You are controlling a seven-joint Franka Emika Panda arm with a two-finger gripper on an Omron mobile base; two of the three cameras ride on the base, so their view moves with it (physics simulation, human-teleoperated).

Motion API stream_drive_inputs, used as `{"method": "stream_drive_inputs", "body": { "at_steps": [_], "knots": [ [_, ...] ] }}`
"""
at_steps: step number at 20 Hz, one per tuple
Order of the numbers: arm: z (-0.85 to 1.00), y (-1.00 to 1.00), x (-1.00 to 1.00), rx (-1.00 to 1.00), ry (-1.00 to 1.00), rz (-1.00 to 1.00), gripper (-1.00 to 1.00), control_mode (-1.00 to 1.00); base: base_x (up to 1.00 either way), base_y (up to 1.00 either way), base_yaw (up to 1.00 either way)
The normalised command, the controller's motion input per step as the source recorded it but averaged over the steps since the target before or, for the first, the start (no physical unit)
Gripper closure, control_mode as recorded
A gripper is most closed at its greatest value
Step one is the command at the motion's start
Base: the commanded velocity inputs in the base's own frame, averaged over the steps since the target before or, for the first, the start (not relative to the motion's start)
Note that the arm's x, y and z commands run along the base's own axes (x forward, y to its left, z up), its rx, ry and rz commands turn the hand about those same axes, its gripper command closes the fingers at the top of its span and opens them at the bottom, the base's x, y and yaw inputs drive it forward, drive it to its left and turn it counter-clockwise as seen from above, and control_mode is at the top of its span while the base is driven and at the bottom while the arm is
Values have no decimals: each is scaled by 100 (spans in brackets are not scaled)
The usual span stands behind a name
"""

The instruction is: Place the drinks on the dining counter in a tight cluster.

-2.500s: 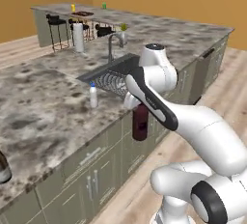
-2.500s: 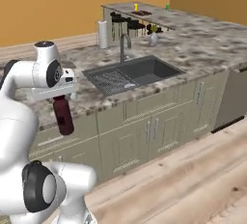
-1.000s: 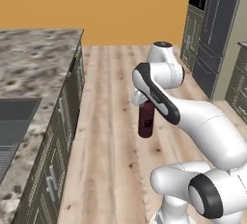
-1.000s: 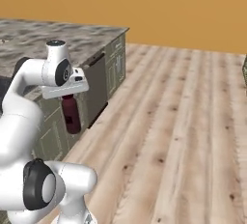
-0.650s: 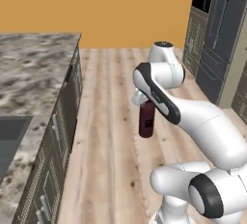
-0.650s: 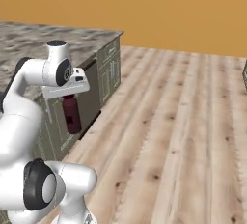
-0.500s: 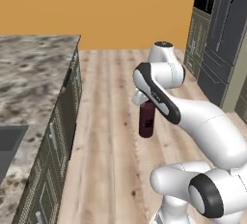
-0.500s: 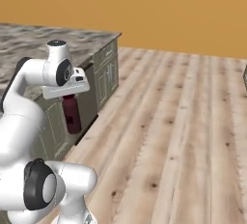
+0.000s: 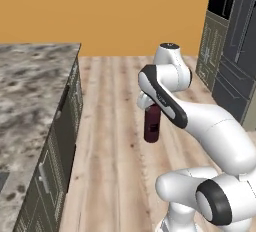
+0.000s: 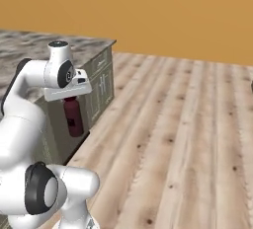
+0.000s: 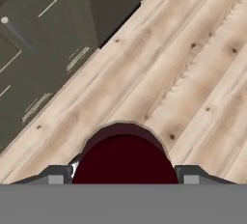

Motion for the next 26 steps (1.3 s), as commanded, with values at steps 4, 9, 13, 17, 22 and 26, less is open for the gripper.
{"method": "stream_drive_inputs", "body": {
  "at_steps": [4, 9, 13, 17, 22, 26],
  "knots": [
    [0, 0, 0, 0, 0, 0, 100, 100, 84, -11, 0],
    [0, 0, 0, 0, 0, 0, 100, 100, 89, -14, 0],
    [0, 0, 0, 0, 0, 0, 100, 100, 87, -18, 0],
    [0, 0, 0, 0, 0, 0, 100, 100, 85, -18, 0],
    [0, 0, 0, 0, 0, 0, 100, 100, 85, -18, 0],
    [0, 0, 0, 0, 0, 0, 100, 100, 85, -18, 0]
  ]
}}
